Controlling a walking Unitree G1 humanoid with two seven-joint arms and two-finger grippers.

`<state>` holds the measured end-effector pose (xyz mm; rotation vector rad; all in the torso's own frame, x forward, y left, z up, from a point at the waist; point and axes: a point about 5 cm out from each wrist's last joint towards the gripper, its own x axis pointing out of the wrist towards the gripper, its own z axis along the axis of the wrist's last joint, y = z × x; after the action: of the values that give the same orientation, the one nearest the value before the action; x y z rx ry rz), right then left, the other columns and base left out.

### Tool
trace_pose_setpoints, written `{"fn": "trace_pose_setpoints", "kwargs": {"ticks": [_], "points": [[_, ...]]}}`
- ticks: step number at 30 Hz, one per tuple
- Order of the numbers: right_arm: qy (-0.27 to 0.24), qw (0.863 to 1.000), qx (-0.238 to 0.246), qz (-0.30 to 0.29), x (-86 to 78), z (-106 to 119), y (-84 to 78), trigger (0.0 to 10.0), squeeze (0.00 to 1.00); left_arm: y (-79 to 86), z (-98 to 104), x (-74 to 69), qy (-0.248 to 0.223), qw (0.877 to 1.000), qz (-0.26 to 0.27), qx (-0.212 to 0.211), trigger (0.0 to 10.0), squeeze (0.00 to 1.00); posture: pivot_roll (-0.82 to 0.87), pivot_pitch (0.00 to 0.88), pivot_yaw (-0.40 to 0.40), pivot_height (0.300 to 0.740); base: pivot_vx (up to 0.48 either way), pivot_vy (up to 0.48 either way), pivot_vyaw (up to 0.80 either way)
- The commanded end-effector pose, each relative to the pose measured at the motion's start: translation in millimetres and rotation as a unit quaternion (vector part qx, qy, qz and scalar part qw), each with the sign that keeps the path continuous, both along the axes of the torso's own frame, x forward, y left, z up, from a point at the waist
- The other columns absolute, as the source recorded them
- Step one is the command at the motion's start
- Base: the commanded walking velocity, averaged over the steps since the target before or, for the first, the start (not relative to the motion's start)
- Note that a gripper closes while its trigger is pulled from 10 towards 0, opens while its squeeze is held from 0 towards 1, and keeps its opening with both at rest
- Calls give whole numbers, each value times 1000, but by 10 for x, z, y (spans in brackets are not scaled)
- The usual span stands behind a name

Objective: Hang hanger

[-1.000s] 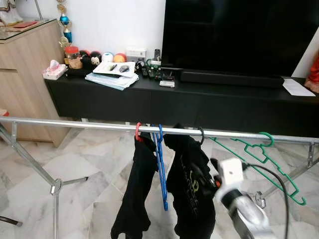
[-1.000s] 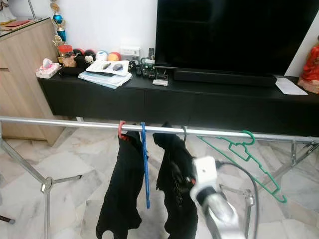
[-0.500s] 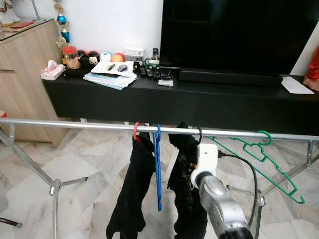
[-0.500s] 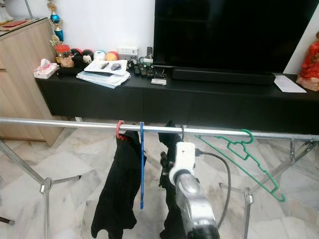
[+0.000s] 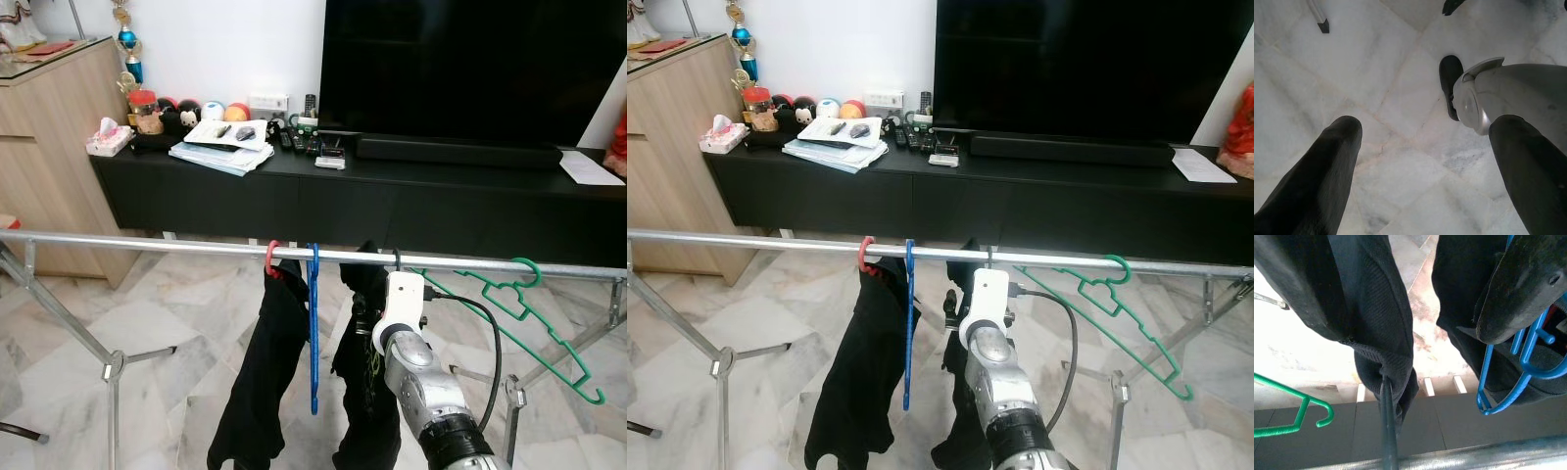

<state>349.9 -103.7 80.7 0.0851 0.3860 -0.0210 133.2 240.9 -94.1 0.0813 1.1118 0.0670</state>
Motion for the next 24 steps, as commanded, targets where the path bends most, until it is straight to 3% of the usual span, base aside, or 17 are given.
{"fn": "trace_pose_setpoints", "kwargs": {"ticks": [1,8,24], "points": [[2,1000,0,-6,15,-9,-8,10000,0,31,-8,-49,9,1000,-6,7,10000,0,-76,0,2,740,0,0,0],[13,1000,-4,-19,16,-70,-31,10000,0,51,-8,-66,11,1000,-8,9,10000,0,-73,0,4,740,0,0,0],[42,996,54,-60,63,-120,-98,10000,0,26,-12,-55,12,1000,-12,9,10000,0,-62,0,5,740,0,0,0]]}}
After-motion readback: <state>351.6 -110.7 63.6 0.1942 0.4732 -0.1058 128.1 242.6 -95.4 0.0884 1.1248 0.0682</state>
